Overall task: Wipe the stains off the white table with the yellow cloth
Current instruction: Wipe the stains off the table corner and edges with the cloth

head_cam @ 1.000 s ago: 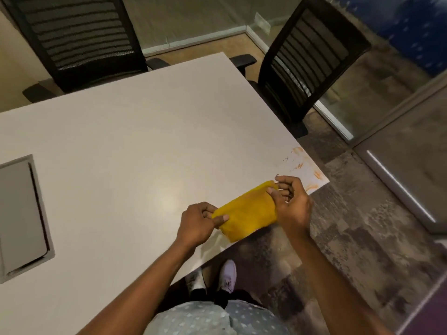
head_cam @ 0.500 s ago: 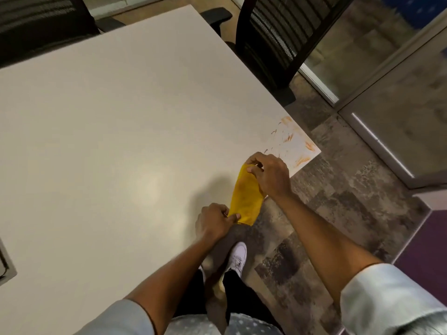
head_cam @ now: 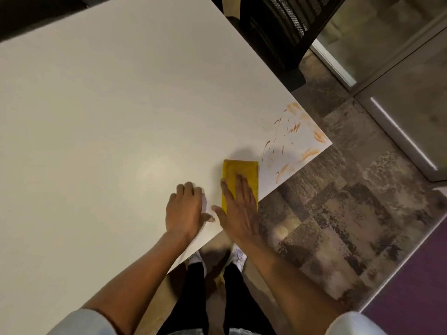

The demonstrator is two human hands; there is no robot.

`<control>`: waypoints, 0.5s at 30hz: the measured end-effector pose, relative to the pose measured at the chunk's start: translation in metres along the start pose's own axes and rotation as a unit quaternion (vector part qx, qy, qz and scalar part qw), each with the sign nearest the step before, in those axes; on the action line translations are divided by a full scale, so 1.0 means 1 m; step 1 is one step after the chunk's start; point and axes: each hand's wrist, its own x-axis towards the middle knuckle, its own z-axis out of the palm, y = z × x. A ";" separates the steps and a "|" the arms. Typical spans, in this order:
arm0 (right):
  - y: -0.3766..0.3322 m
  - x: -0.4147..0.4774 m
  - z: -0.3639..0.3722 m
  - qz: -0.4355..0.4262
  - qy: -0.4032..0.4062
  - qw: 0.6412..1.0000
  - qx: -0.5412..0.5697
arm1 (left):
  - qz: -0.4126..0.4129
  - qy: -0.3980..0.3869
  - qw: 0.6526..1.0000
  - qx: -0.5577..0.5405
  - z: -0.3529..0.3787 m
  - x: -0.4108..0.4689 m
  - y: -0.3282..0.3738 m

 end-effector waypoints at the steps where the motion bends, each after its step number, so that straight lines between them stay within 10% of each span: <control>1: 0.000 -0.004 0.005 -0.007 0.005 1.000 -0.012 | 0.010 0.019 1.000 0.001 0.000 -0.001 -0.003; 8: 0.054 -0.005 0.019 -0.101 0.013 0.994 -0.042 | 0.094 -0.070 0.992 -0.043 0.024 0.001 -0.017; 15: 0.052 0.029 0.005 -0.011 0.025 0.998 -0.064 | 0.096 -0.067 0.990 -0.079 0.035 0.008 -0.008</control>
